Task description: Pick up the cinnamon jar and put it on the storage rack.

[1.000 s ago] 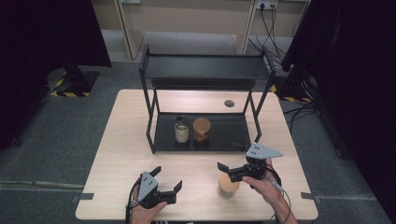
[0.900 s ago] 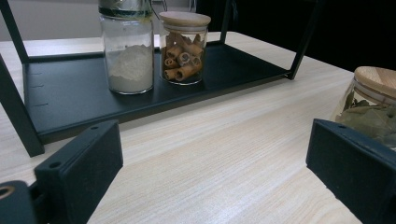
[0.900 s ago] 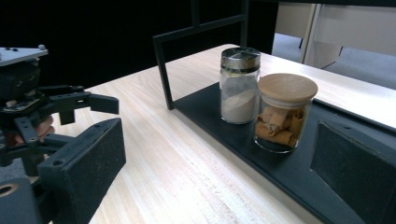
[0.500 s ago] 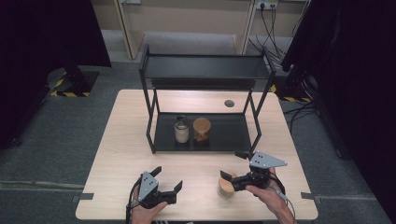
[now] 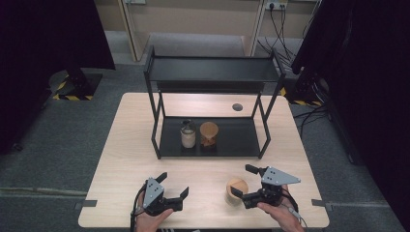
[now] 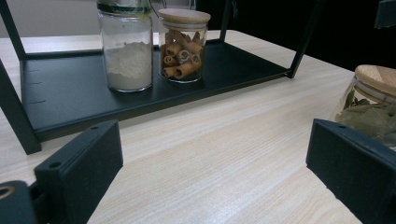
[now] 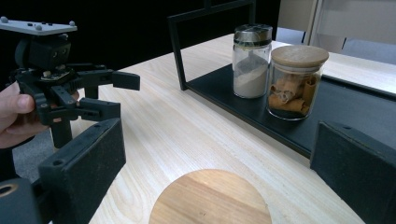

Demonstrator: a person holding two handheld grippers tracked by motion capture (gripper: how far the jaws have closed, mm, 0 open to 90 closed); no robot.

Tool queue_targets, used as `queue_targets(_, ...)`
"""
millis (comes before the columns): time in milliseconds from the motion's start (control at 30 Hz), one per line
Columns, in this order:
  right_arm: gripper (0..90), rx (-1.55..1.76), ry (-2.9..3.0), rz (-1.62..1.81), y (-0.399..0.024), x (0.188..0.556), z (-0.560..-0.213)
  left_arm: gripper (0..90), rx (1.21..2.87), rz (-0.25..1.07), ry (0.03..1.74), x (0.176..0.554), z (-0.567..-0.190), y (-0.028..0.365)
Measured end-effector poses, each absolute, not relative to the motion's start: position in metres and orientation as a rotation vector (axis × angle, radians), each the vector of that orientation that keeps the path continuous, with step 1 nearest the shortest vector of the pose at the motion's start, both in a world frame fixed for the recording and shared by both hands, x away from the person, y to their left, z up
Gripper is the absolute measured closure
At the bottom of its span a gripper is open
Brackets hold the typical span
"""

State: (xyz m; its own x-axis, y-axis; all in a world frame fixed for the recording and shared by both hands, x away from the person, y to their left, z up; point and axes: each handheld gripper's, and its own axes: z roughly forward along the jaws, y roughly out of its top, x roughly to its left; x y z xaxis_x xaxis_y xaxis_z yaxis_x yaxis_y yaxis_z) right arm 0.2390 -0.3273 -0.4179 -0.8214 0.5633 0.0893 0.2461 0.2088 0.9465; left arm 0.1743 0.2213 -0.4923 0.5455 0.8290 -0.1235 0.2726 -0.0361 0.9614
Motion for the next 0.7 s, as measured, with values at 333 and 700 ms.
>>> queue_targets(333, 3.5, 0.769, 2.198, 1.623, -0.331, 0.223, -0.428, 2.9, 1.594, 0.582, 0.961, 0.175, -0.492, 0.221)
queue_targets(700, 3.2, 0.775, 2.188, 1.603, -0.333, 0.211, -0.433, 2.9, 1.594, 0.585, 0.957, 0.175, -0.492, 0.221)
